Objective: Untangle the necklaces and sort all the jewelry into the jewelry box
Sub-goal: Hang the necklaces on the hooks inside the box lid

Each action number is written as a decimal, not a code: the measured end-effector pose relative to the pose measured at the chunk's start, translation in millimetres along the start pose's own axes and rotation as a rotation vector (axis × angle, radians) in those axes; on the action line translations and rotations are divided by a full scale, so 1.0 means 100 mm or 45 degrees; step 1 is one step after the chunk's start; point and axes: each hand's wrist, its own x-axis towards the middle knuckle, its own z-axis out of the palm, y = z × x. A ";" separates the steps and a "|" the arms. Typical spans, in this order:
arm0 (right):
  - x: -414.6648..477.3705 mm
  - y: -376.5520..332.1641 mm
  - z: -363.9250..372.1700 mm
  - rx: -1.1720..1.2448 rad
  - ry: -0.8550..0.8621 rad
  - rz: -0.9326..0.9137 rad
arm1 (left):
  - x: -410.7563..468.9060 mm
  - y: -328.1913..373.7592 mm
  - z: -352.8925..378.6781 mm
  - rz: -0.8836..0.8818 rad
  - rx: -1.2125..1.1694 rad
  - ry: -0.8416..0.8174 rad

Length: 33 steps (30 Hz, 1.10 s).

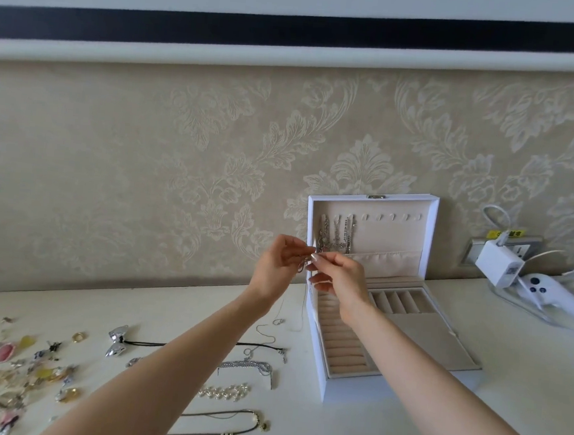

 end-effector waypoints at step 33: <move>0.15 0.00 -0.65 0.136 0.151 0.005 | 0.61 0.37 0.53 0.025 0.634 -0.119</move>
